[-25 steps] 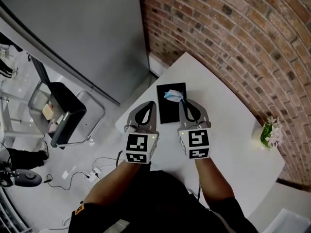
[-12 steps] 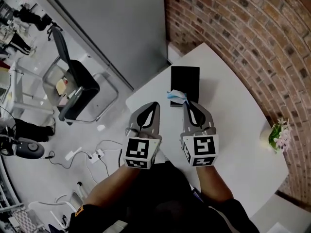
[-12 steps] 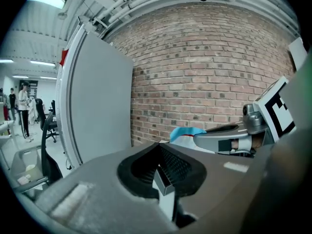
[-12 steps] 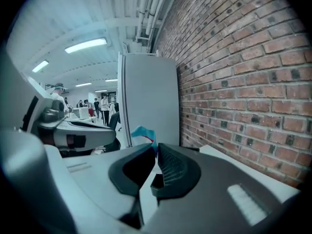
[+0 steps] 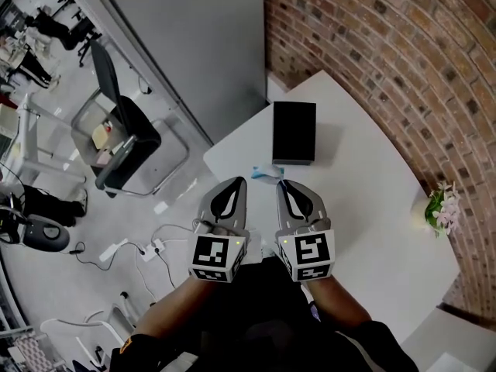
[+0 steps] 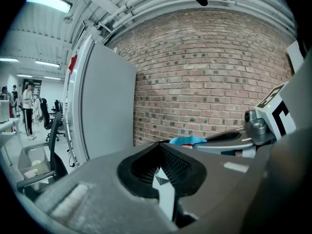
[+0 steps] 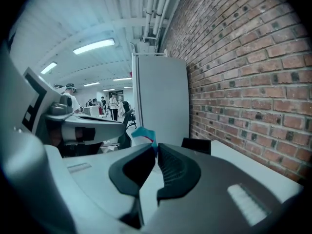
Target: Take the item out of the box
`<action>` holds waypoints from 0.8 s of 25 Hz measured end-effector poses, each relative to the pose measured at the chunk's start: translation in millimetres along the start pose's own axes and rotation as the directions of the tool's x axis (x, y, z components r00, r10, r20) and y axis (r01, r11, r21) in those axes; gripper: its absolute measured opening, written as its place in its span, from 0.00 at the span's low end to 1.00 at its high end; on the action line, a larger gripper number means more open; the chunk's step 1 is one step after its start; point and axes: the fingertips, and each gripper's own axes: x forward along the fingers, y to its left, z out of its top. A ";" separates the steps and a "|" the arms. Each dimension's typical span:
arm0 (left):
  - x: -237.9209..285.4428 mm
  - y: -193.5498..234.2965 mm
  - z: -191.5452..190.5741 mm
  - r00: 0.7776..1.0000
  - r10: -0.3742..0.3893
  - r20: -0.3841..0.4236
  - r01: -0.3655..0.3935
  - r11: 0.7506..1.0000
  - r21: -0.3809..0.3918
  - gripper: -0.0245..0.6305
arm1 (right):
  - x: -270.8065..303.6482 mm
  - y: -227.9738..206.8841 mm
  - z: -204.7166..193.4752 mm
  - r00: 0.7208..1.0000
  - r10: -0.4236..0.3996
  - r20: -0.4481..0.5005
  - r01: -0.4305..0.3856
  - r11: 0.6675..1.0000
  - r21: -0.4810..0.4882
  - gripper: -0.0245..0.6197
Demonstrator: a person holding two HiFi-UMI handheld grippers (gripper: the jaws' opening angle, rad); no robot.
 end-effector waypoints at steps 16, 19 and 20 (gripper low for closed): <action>-127.4 50.3 -27.1 0.991 -0.132 0.017 0.131 0.991 0.037 0.04 | -45.7 129.3 -26.0 0.994 -0.098 -0.052 0.099 0.995 0.024 0.06; -150.4 54.3 -36.7 0.986 -0.164 0.026 0.164 0.986 0.007 0.04 | -60.0 151.0 -30.7 0.990 -0.124 -0.061 0.126 0.992 0.031 0.06; -156.7 53.9 -39.8 0.984 -0.177 0.029 0.177 0.984 0.001 0.04 | -65.2 156.7 -32.0 0.989 -0.134 -0.063 0.136 0.990 0.032 0.06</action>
